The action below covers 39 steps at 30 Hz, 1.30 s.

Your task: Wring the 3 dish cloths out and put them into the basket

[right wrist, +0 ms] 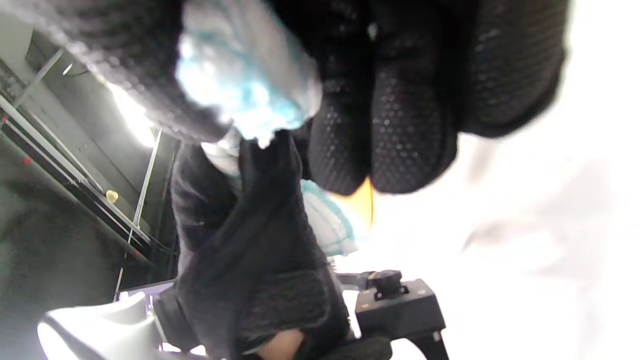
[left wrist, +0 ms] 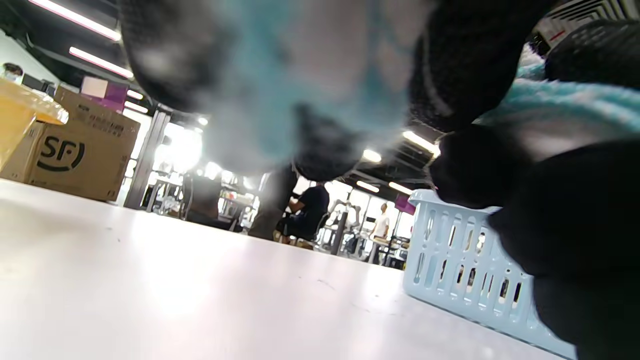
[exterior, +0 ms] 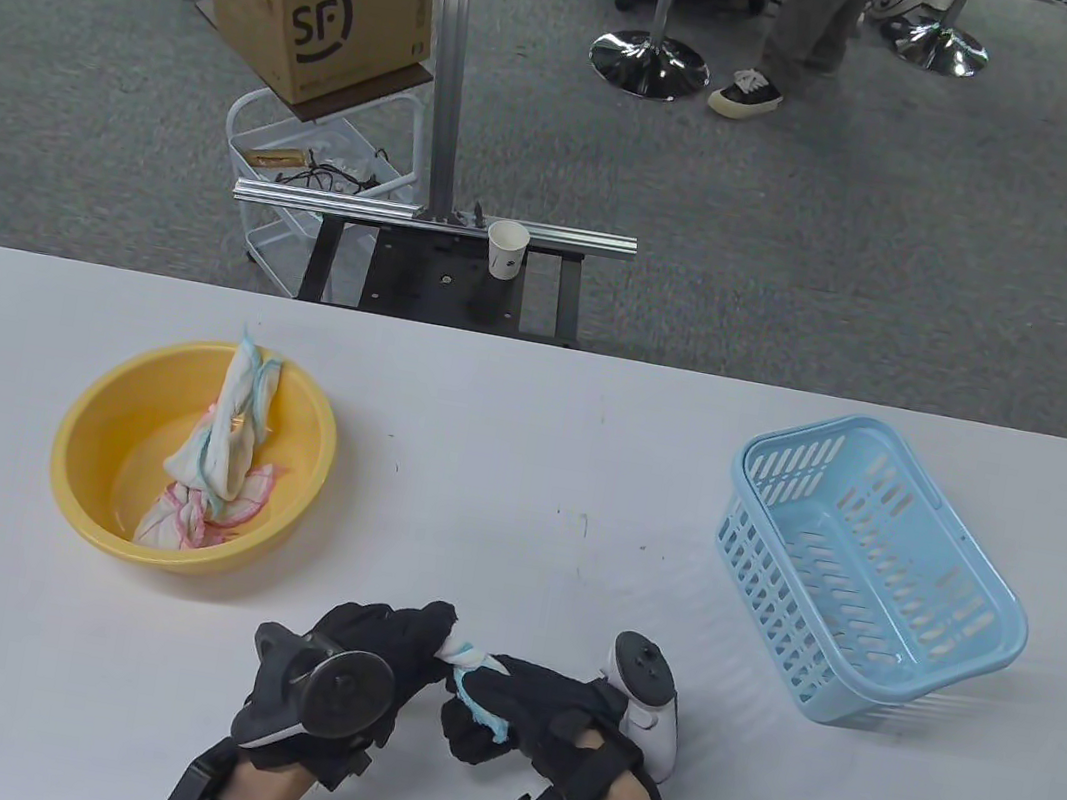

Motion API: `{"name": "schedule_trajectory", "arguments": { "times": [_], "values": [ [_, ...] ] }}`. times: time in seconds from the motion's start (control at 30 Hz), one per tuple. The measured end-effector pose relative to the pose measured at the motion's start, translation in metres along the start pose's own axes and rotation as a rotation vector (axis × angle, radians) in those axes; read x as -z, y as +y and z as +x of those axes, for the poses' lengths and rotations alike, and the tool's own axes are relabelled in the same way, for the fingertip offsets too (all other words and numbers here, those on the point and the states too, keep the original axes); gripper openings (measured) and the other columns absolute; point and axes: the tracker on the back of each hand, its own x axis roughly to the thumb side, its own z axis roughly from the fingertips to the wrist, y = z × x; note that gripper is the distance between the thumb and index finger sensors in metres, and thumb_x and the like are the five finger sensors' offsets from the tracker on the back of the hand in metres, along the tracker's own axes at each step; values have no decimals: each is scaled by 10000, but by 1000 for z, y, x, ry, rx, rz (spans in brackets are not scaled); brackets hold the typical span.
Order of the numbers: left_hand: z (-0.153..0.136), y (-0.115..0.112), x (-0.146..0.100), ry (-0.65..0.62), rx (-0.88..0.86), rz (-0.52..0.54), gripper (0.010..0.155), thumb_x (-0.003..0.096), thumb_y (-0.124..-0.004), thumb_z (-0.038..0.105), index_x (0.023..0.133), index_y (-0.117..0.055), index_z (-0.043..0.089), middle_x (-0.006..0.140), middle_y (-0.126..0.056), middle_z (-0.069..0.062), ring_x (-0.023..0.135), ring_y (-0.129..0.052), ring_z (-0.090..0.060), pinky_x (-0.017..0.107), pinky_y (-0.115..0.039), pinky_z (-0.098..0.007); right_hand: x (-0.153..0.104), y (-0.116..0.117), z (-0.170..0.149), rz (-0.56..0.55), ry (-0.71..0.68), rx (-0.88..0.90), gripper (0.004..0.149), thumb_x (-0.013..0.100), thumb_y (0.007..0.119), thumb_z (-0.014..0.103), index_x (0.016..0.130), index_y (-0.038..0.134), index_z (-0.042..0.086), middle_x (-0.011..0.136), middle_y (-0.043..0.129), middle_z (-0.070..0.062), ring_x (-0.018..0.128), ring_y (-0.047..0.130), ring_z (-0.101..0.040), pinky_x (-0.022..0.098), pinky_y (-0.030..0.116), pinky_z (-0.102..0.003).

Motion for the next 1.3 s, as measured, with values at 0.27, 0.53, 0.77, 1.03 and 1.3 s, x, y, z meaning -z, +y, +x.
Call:
{"name": "schedule_trajectory", "arguments": {
  "times": [0.27, 0.53, 0.77, 1.03, 1.3],
  "values": [
    [-5, 1, -2, 20, -40, -33, 682, 432, -903, 543, 1013, -715, 237, 856, -933, 59, 688, -999, -242, 618, -773, -500, -11, -17, 23, -173, -100, -157, 619, 500, 894, 446, 972, 712, 89, 840, 887, -194, 694, 941, -399, 540, 755, -588],
    [-16, 5, -4, 78, -86, -9, 728, 413, -891, 558, 1034, -676, 246, 890, -903, 63, 729, -979, -245, 639, -755, -507, -34, -27, 67, -373, -279, -457, 611, 498, 893, 437, 973, 716, 96, 858, 881, -200, 721, 927, -426, 557, 740, -607],
    [-28, 0, -5, 129, -133, -20, 726, 416, -880, 561, 1035, -672, 244, 895, -898, 61, 735, -975, -247, 640, -754, -508, -70, -50, 122, -679, -448, -529, 608, 497, 890, 455, 972, 731, 111, 891, 878, -178, 806, 857, -466, 600, 684, -645],
    [-28, -2, -5, 128, -150, -37, 721, 418, -879, 558, 1033, -676, 242, 891, -903, 59, 730, -978, -248, 639, -755, -509, -121, -111, 163, -1184, -433, -527, 613, 494, 883, 457, 979, 715, 123, 911, 853, -178, 886, 755, -475, 652, 584, -684],
    [-27, -3, -4, 126, -169, -52, 715, 419, -875, 559, 1030, -686, 237, 880, -913, 54, 713, -988, -250, 630, -764, -507, -144, -144, 147, -1440, -82, -595, 785, 533, 812, 500, 1077, 399, 112, 1096, 506, -210, 1040, 354, -507, 696, 245, -741]
  ]
}}
